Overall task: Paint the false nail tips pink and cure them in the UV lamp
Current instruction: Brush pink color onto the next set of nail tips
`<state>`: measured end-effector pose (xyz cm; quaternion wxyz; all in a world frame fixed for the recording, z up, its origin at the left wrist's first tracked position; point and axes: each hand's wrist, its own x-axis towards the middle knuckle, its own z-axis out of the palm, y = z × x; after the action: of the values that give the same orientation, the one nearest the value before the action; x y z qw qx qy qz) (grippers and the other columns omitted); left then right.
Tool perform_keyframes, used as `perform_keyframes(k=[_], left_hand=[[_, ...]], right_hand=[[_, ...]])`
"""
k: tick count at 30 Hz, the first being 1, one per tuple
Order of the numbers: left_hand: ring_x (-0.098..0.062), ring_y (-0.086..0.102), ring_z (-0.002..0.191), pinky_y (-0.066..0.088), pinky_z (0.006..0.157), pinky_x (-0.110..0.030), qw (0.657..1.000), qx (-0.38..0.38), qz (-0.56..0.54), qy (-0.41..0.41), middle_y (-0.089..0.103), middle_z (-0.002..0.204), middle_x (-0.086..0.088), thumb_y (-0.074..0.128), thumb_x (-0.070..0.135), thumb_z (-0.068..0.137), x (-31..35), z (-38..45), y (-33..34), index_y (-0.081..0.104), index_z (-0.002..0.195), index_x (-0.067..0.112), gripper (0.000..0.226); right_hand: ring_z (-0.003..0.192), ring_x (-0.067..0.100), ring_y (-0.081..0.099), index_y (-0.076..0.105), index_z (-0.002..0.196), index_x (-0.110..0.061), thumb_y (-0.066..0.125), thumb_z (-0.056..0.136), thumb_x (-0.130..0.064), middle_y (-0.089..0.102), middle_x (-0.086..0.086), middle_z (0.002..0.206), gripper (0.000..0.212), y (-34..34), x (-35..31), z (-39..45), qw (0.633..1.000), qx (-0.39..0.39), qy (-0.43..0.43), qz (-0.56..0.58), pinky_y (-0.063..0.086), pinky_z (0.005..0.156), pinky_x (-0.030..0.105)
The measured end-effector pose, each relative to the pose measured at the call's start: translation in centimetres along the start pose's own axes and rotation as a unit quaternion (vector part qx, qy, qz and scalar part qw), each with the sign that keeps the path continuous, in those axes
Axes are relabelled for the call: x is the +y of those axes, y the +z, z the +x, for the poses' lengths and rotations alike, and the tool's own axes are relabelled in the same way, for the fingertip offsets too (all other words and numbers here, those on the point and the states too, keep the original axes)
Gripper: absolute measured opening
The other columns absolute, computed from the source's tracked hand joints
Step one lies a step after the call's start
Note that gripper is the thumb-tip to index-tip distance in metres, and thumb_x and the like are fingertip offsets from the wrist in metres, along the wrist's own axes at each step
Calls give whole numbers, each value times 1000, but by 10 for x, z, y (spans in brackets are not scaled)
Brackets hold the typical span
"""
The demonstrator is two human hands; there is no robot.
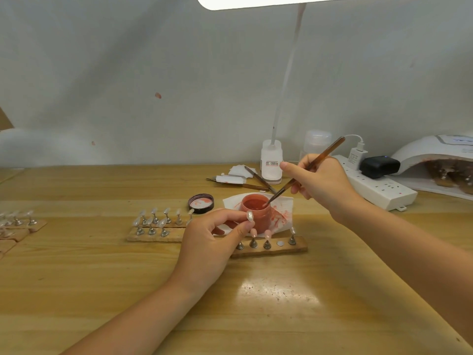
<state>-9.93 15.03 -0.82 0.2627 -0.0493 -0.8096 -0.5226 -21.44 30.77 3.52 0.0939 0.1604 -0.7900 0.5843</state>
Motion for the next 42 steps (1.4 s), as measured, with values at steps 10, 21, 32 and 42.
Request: perform_keyframes(k=[10,21,32,42], left_hand=[[5,58,63,45,59,-12,1000,0,-5,-5,69,75,19,71,14,75,-1,0,0,66,75,39,26],[5,58,62,43,55,-9,1000,2,-14,-16,68,78,20,71,13,76,1,0,0,66,75,40,27],[4,58,62,45,57,-11,1000,4,-16,-11,69,78,16,72,11,75,2,0,0,67,75,39,28],[-1,60,66,48,58,-19,1000,13,-8,-12,70,76,10,71,11,76,-1,0,0,68,77,39,28]], right_hand=[[40,-1,54,53,66,-12,62,87,-19,57,0,54,24,-12,-3,0,999,47,-25,1,42,41,7],[36,0,51,52,64,-12,62,87,-21,54,-8,40,27,-1,3,-5,999,22,-14,26,42,40,11],[39,3,51,49,62,-13,58,83,-39,53,-8,40,34,-15,-6,-27,988,105,-103,44,42,46,8],[57,-6,59,62,95,-19,55,86,-26,63,-12,68,13,10,-6,-69,956,35,-279,82,43,53,5]])
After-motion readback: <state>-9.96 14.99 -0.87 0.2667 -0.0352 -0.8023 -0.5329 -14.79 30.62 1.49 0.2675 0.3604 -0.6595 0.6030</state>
